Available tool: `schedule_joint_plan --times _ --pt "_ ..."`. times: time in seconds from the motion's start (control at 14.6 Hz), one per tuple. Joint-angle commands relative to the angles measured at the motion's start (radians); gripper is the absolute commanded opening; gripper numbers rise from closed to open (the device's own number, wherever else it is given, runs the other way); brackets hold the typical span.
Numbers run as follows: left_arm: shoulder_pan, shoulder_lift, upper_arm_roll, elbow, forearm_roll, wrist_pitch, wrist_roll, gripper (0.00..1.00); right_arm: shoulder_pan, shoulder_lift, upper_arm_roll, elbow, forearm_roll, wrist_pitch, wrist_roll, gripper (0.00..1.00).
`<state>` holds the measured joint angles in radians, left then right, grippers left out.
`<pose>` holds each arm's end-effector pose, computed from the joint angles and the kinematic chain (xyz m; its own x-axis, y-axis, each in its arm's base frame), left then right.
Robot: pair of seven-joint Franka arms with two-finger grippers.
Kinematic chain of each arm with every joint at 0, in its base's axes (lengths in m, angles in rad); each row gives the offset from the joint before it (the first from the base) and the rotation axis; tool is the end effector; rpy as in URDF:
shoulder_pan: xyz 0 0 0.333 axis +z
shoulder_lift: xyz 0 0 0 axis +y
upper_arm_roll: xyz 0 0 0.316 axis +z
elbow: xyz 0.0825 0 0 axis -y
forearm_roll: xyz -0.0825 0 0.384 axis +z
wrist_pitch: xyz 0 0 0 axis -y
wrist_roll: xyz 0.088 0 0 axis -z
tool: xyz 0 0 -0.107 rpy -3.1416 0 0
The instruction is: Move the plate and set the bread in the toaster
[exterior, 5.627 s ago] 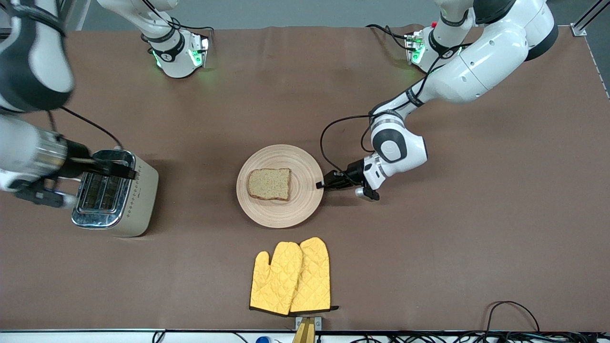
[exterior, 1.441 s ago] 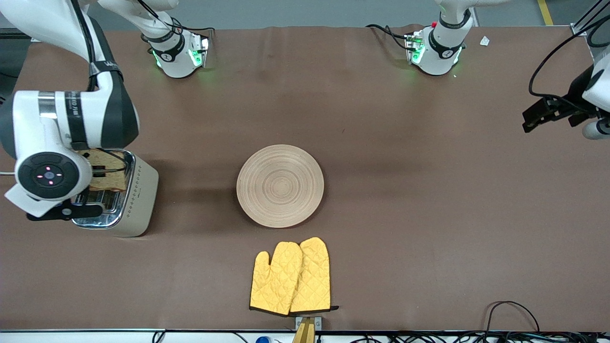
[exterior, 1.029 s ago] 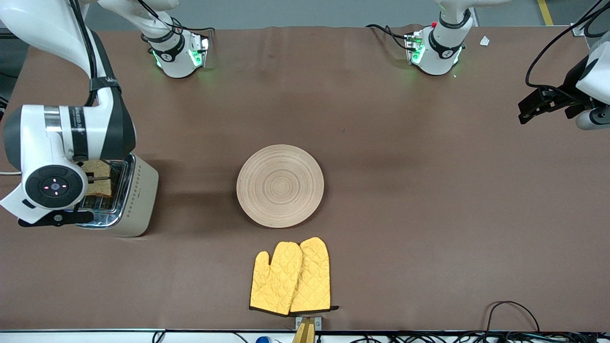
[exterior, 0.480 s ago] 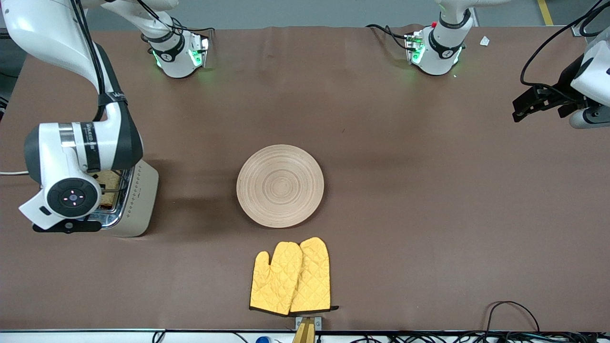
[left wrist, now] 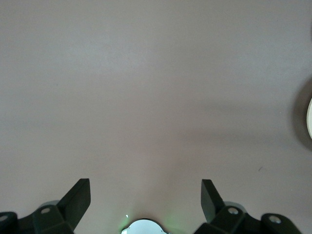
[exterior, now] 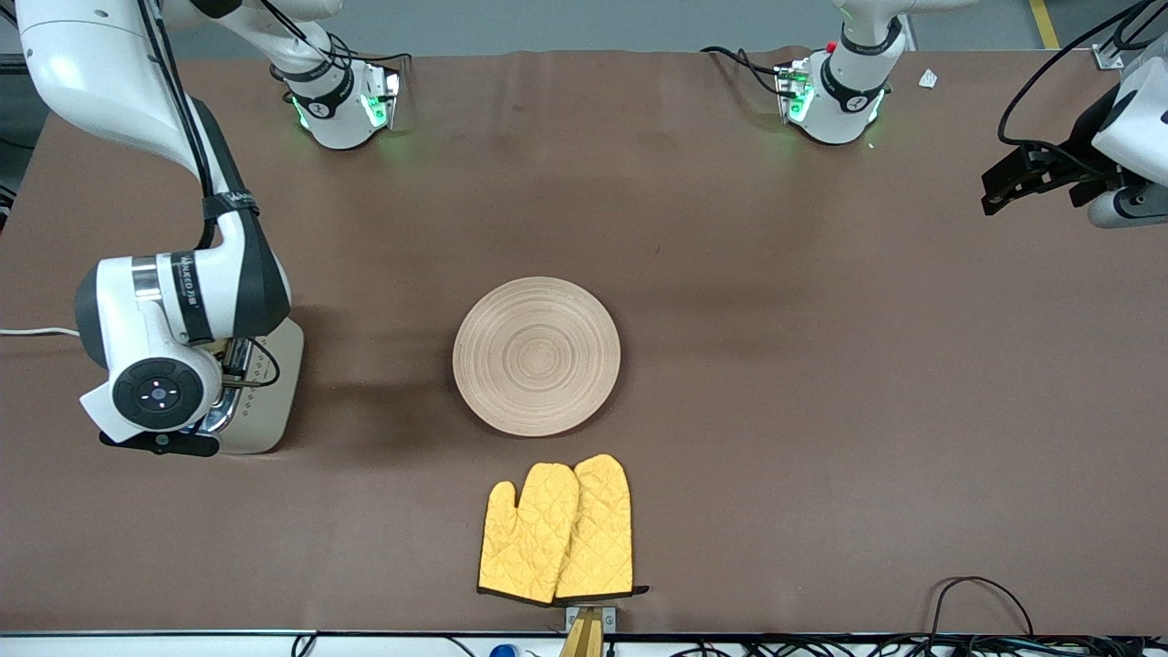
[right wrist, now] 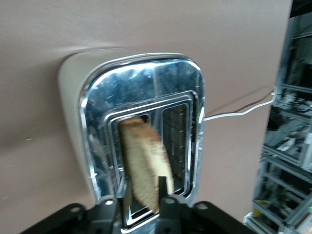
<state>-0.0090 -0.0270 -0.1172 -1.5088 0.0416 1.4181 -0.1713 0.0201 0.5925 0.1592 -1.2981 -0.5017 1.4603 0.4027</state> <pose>0.5264 -0.0628 0.6550 0.9971 0.0517 -0.0552 0.0487 -0.9973 -0.0548 0.6763 0.0426 0.3851 0.9468 -0.2331 -0.2217 -0.0929 -0.8579 0.5053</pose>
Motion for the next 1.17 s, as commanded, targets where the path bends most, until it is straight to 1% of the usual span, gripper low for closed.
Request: schedule_joint_plan --times 0.0,0.07,0.14,0.27,0.34,0.41,0.48,0.55,0.62,0.69,0.82,0.96,1.03,1.1 --pt "-0.002 -0.018 0.001 -0.007 -0.014 -0.010 0.016 1.00 -0.023 -0.118 0.002 -0.015 0.081 -0.001 -0.111 1.00" --pt "-0.002 -0.018 0.001 -0.007 -0.014 -0.010 0.016 1.00 -0.031 -0.158 -0.004 -0.015 0.124 -0.005 -0.169 1.00" --pt "-0.002 -0.018 0.001 -0.008 -0.016 -0.010 0.016 1.00 -0.037 -0.199 -0.035 -0.018 0.199 -0.008 -0.215 1.00" --pt "0.000 -0.018 0.001 -0.007 -0.014 -0.010 0.018 1.00 -0.032 -0.276 -0.128 -0.024 0.351 -0.008 -0.322 1.00" --pt "0.000 -0.018 0.001 -0.007 -0.014 -0.011 0.019 1.00 -0.031 -0.301 -0.156 -0.026 0.389 -0.009 -0.373 1.00" --pt "0.000 -0.018 0.001 -0.008 -0.014 -0.013 0.019 1.00 -0.031 -0.322 -0.176 -0.027 0.411 -0.012 -0.396 1.00" --pt "-0.002 -0.018 -0.001 -0.008 -0.013 -0.013 0.018 1.00 -0.029 -0.350 -0.199 -0.033 0.452 -0.024 -0.404 1.00" --pt "-0.002 -0.019 -0.010 -0.008 -0.014 -0.013 0.015 1.00 -0.017 -0.377 -0.236 -0.044 0.495 -0.025 -0.410 1.00" --pt "0.003 -0.021 -0.033 -0.008 -0.013 -0.013 0.013 1.00 0.006 -0.408 -0.271 -0.062 0.512 -0.023 -0.423 1.00" --pt "0.006 -0.024 -0.041 -0.011 -0.011 -0.011 0.013 1.00 0.017 -0.445 -0.282 -0.090 0.512 -0.017 -0.423 1.00" --pt "0.006 -0.022 -0.041 -0.013 -0.011 -0.008 0.013 1.00 0.018 -0.518 -0.288 -0.157 0.512 0.000 -0.424 1.00" --pt "0.004 -0.025 -0.042 -0.013 -0.014 -0.010 0.013 1.00 0.024 -0.623 -0.299 -0.269 0.512 0.052 -0.424 1.00" --pt "0.004 -0.030 -0.044 -0.014 -0.014 -0.014 0.013 1.00 0.024 -0.658 -0.299 -0.309 0.512 0.072 -0.424 1.00" --pt "0.006 -0.040 -0.044 -0.025 -0.016 -0.018 0.015 1.00 0.026 -0.663 -0.300 -0.308 0.512 0.063 -0.424 1.00"
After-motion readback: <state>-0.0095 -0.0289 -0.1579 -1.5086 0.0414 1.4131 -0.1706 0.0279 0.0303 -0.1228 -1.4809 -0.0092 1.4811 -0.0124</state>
